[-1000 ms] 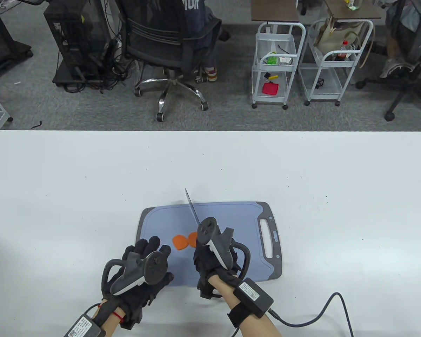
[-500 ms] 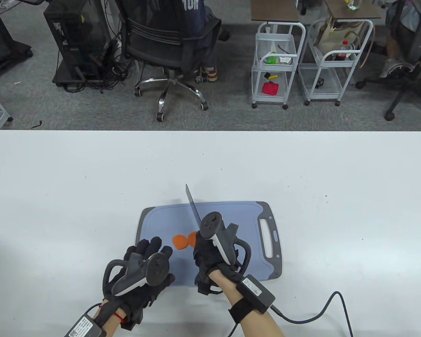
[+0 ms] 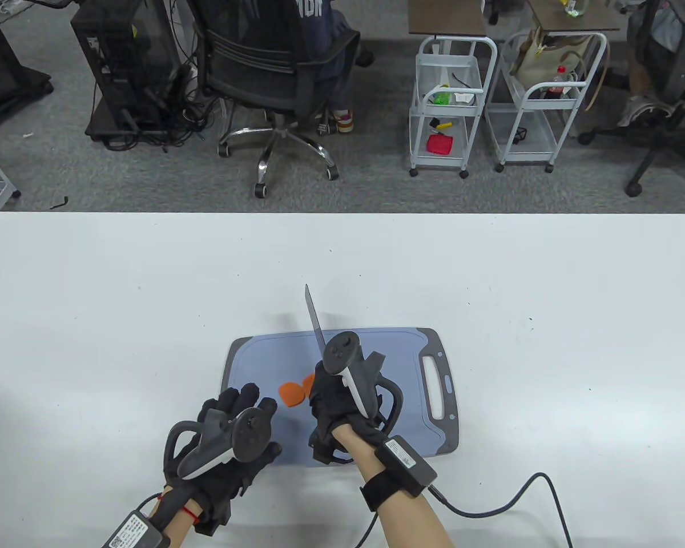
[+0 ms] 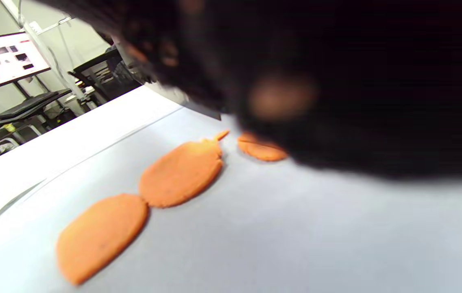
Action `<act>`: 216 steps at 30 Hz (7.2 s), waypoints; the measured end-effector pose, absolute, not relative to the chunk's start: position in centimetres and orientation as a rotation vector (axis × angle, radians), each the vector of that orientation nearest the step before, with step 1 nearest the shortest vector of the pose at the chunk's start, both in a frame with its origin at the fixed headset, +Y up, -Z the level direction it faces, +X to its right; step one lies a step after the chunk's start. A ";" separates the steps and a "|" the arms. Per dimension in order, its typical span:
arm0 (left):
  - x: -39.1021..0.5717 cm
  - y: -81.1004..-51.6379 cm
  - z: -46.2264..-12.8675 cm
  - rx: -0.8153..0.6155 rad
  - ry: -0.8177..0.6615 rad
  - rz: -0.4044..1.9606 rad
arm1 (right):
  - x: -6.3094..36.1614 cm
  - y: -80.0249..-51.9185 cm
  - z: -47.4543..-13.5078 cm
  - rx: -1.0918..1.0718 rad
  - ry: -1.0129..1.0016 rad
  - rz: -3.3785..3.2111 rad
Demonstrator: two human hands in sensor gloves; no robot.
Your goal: Chop plasticine discs into granules with repetitive downward strikes
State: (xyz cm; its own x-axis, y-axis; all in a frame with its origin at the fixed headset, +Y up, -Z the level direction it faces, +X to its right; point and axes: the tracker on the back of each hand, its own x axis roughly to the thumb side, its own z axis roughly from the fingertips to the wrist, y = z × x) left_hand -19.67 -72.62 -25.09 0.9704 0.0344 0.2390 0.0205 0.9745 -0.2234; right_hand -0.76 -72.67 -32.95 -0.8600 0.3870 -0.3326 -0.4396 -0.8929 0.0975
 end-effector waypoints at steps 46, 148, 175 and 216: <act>-19.8 -72.5 -25.0 -0.225 -0.244 0.001 | -1.7 -74.6 -32.5 -0.403 0.252 2.760; -20.0 -72.6 -25.0 -0.271 -0.232 -0.002 | -2.3 -71.4 -31.0 -0.291 0.198 2.729; -20.4 -72.0 -24.9 -0.253 -0.219 -0.001 | -3.2 -74.0 -32.2 -0.367 0.223 2.754; -20.6 -72.1 -24.9 -0.267 -0.222 0.013 | -4.1 -74.3 -34.5 -0.325 0.294 2.763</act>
